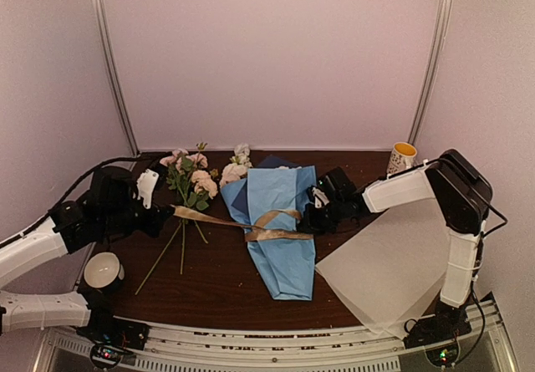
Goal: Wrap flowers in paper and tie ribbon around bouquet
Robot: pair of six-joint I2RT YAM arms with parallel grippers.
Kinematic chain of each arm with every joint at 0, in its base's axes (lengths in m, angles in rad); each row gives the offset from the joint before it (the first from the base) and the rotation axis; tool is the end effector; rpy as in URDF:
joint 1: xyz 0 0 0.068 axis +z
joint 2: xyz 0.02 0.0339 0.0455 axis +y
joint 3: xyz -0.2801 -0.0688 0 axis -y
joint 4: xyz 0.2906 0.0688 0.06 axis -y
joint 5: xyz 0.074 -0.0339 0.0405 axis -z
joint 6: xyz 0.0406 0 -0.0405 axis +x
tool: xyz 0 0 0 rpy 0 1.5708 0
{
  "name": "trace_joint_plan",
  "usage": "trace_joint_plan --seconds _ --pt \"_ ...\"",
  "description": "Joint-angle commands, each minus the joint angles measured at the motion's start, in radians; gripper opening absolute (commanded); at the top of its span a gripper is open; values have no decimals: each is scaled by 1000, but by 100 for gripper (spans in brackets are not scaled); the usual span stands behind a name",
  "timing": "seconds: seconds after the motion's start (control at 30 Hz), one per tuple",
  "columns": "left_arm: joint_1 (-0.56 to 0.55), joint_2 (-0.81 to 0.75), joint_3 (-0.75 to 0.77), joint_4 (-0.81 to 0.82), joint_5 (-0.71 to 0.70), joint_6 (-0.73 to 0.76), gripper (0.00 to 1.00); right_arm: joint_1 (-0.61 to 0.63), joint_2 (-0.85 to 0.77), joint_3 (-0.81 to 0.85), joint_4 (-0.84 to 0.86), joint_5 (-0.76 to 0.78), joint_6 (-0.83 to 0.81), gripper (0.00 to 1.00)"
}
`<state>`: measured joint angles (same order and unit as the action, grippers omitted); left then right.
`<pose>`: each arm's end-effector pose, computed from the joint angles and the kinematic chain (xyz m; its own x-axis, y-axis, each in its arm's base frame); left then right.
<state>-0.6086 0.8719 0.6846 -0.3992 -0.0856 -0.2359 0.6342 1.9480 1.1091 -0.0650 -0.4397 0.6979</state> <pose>0.1922 -0.1297 0.2694 -0.5610 0.1071 -0.8209 0.3909 0.9083 -0.1487 0.3365 0.2690 0.1108 -0.9658 0.0114 -0.2590 -0.1666 0.7381 0.6538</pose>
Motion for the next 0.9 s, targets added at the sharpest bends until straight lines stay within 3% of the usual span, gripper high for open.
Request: trace_joint_plan --seconds 0.0,0.03,0.07,0.13,0.17,0.27,0.4,0.57,0.73,0.87 --pt "-89 -16 -32 16 87 8 0 -5 20 30 -30 27 -22 0" --pt "-122 -8 -30 9 80 13 1 -5 21 29 -31 27 -22 0" --pt "-151 8 -26 1 72 13 8 -5 22 32 -31 27 -21 0" --pt "-205 27 -18 -8 65 15 39 -4 24 34 -32 23 -20 0" --pt "-233 30 -19 -2 64 25 49 -4 25 36 -31 20 -20 0" --pt "-295 9 -37 59 56 70 65 -4 31 45 -37 15 -22 0" --pt "-324 65 -1 156 120 215 68 -4 29 47 -40 8 -24 0" --pt "-326 367 188 199 281 401 69 -4 18 49 -44 8 -27 0" --pt "-327 728 470 105 388 553 72 0 22 60 -57 -12 -32 0" --pt "-327 830 615 16 474 624 74 2 19 75 -76 -9 -42 0"
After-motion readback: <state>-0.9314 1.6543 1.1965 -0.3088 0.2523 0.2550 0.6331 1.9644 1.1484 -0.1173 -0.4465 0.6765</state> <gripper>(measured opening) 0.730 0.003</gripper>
